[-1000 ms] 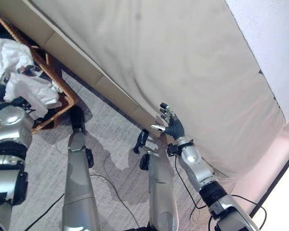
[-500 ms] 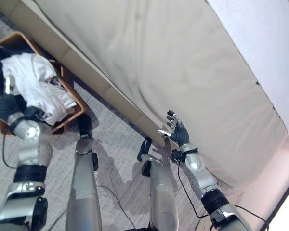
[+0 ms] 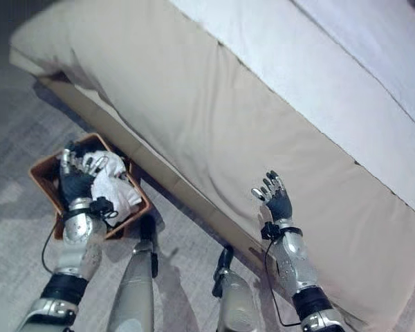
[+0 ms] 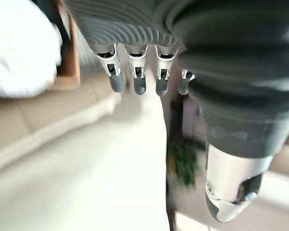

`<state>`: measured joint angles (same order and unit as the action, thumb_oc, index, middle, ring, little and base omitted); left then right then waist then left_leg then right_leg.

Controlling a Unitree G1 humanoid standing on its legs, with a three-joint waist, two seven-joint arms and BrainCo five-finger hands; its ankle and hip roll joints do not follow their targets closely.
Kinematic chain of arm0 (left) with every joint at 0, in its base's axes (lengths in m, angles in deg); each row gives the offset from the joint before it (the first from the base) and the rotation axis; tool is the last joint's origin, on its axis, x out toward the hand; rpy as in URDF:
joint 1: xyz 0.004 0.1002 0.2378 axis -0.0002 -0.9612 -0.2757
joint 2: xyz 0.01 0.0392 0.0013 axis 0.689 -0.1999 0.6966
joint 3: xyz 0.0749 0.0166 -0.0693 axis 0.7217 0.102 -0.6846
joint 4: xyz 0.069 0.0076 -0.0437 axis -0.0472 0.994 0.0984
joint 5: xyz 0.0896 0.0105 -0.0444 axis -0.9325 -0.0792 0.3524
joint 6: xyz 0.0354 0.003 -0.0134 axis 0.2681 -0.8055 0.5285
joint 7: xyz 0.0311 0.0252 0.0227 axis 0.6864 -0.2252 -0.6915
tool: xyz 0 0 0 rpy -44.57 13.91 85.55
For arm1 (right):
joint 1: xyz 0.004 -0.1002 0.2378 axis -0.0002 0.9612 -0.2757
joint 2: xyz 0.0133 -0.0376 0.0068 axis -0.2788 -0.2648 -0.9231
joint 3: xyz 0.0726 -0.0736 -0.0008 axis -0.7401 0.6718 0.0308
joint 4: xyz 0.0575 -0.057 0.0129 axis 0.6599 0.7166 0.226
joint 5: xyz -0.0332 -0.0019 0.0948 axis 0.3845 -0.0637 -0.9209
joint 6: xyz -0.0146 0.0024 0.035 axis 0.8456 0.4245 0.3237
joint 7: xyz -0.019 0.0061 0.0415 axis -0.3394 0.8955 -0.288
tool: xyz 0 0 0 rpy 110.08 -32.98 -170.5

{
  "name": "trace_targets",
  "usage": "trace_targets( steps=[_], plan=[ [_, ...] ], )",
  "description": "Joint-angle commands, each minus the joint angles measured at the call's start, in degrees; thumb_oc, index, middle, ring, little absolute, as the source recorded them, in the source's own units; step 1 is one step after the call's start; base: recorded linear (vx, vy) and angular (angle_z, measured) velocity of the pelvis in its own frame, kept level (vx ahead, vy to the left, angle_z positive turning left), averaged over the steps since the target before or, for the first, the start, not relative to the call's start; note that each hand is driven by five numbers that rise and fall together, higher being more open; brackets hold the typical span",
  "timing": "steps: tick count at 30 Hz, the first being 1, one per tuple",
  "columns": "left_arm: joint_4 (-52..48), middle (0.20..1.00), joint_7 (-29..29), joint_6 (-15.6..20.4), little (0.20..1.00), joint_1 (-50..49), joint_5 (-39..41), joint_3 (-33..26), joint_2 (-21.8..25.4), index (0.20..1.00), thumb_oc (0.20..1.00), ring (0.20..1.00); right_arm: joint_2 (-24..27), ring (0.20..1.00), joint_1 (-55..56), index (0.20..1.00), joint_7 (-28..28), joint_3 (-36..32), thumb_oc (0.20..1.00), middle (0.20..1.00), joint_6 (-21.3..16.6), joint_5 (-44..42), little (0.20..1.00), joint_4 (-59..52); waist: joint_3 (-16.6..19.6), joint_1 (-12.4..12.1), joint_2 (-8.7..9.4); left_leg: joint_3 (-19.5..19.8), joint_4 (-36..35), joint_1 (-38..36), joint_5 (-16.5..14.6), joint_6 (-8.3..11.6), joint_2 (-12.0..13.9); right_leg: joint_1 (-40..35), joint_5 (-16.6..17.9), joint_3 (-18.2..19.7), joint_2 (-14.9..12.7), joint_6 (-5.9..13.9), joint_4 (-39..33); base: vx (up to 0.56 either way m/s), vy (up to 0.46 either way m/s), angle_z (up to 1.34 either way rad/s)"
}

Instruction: Pick up clothes into the bucket

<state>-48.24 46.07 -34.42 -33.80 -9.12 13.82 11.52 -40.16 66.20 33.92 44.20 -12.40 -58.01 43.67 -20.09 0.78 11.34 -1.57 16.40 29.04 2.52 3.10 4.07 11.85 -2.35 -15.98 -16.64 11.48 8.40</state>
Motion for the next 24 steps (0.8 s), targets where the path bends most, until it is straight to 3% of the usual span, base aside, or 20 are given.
trace_targets(
  steps=[1, 7, 13, 15, 16, 24],
  plan=[
    [-2.2, 1.0, 6.3, 1.2, 1.0, -1.5, 1.1, -1.0, 0.8, 1.0, 1.0, 1.0, 2.4, 1.0, 1.4, 1.0, 0.5, -3.0, 1.0, 1.0, -2.5, -0.4, 1.0, -1.5, 3.6, 2.8, -1.3, 1.0, 0.9, -3.2, -4.1, -0.07, 3.1, 1.9, 12.4, 2.6, 0.0, 1.5, -5.2, 0.11, 0.062, -0.28],
    [-0.2, 1.0, 12.7, -1.3, 1.0, -7.1, 0.6, 1.6, -0.8, 1.0, 1.0, 1.0, 1.4, 1.0, 3.6, 1.0, 0.1, -4.9, 1.0, 1.0, -2.4, 5.1, 1.0, -1.9, 10.8, 5.8, -3.54, -4.8, -6.6, -15.4, -3.2, 0.18, 3.8, -2.3, 13.0, 6.5, 1.2, 1.56, -9.1, 0.08, 0.029, -0.54],
    [0.9, 1.0, 13.8, -2.4, 1.0, -9.6, -1.6, 3.9, -2.4, 1.0, 1.0, 1.0, -0.8, 1.0, 6.7, 1.0, -0.6, -4.3, 1.0, 1.0, -1.9, 6.7, 1.0, -0.4, 14.9, 8.7, -5.84, -10.1, -12.8, -23.7, -1.9, 0.8, 3.8, -5.1, 12.7, 9.3, 2.6, 1.83, -11.8, 0.05, 0.011, -0.37],
    [0.3, 1.0, 14.7, -2.9, 1.0, -11.0, -1.2, 4.6, -3.2, 1.0, 1.0, 1.0, -0.5, 1.0, 7.9, 1.0, -1.8, -3.4, 1.0, 1.0, -1.5, 10.7, 1.0, -0.3, 15.8, 9.0, -6.4, -11.7, -14.4, -25.7, -1.5, 0.83, 3.7, -5.5, 12.7, 10.0, 3.0, 2.08, -12.3, 0.02, 0.002, -0.48],
    [-0.1, 1.0, 15.5, -3.2, 1.0, -11.8, -1.6, 5.0, -3.3, 1.0, 1.0, 1.0, 0.0, 1.0, 8.9, 1.0, -2.6, -3.1, 1.0, 1.0, -1.3, 14.0, 1.0, -0.9, 16.3, 9.4, -6.6, -12.2, -15.2, -26.5, -1.2, 0.93, 3.9, -5.8, 12.6, 10.1, 3.1, 2.06, -12.3, 0.01, -0.029, -0.56],
    [-0.8, 1.0, 18.5, -4.8, 1.0, -17.3, -2.6, 8.0, -4.7, 1.0, 1.0, 1.0, -1.4, 1.0, 15.6, 1.0, -0.1, -2.8, 1.0, 1.0, -1.1, 11.8, 1.0, -1.4, 17.8, 10.6, -7.38, -12.2, -16.3, -28.9, -0.7, 1.35, 4.8, -8.5, 11.1, 10.0, 4.3, 0.98, -12.4, 0.02, -0.022, -0.07]
  ],
)
